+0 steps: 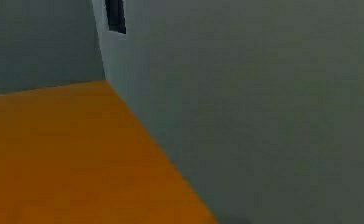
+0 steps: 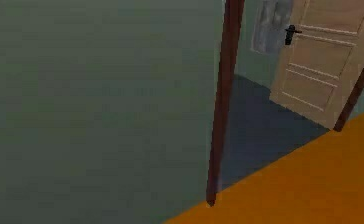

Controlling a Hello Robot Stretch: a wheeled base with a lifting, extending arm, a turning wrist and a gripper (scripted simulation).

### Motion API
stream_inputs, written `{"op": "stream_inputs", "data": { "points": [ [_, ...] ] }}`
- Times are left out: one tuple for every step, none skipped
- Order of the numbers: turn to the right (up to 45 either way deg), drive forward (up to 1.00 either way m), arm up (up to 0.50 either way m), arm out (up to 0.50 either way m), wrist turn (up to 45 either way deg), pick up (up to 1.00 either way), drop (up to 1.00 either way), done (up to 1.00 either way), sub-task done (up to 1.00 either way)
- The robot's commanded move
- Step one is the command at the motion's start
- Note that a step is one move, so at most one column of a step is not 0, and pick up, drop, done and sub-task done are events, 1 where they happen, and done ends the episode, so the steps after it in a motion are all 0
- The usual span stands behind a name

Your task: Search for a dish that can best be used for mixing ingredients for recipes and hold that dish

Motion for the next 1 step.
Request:
{"op": "stream_inputs", "data": {
  "points": [
    [-27.0,0.0,0.0,0.0,0.0,0.0,0.0,0.0,0.0]
  ]
}}
